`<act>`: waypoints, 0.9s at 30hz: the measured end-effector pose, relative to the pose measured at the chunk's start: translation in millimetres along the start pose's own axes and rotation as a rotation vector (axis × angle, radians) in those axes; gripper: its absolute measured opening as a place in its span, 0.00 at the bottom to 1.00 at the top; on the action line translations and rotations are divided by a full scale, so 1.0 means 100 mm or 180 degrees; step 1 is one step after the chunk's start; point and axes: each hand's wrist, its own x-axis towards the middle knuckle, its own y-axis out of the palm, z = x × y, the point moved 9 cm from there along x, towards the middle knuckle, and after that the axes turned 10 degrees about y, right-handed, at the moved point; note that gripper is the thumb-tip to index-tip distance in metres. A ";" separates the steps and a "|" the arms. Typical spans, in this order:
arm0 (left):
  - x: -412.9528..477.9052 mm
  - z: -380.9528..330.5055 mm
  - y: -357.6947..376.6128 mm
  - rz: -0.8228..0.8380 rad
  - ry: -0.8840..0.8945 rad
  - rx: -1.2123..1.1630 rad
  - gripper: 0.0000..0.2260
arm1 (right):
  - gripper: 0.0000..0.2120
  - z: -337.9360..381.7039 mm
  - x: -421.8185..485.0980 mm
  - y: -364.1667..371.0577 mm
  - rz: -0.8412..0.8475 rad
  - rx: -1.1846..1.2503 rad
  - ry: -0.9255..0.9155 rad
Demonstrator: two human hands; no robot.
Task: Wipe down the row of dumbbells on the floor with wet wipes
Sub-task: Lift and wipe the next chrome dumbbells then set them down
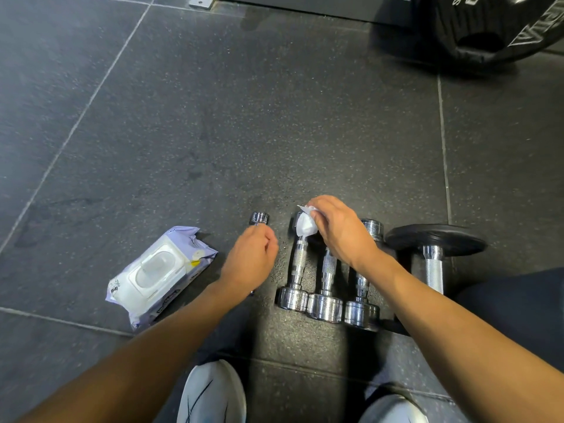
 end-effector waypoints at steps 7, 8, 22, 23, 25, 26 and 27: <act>-0.03 0.03 0.73 0.0716 -0.1608 -0.2266 0.23 | 0.10 -0.06 0.00 -0.20 -0.0275 0.0252 0.0233; -0.03 0.01 0.75 0.0738 -0.1762 -0.2444 0.24 | 0.10 -0.08 0.00 -0.22 -0.0308 0.0249 0.0251; -0.19 -0.19 0.74 0.0759 -0.2014 -0.3412 0.17 | 0.11 -0.03 -0.11 -0.61 -0.0802 0.0866 0.0680; -0.22 -0.21 0.68 0.0655 -0.1964 -0.3537 0.16 | 0.11 0.08 -0.14 -0.59 -0.0685 0.0791 0.0458; -0.28 -0.31 0.56 0.0530 -0.1789 -0.3761 0.15 | 0.13 0.28 -0.23 -0.43 -0.0295 0.0526 -0.0098; -0.30 -0.37 0.49 0.0489 -0.1708 -0.3848 0.14 | 0.15 0.34 -0.27 -0.32 -0.0074 0.0386 -0.0310; -0.33 -0.43 0.42 0.0445 -0.1639 -0.3901 0.14 | 0.17 0.37 -0.32 -0.25 0.0068 0.0294 -0.0403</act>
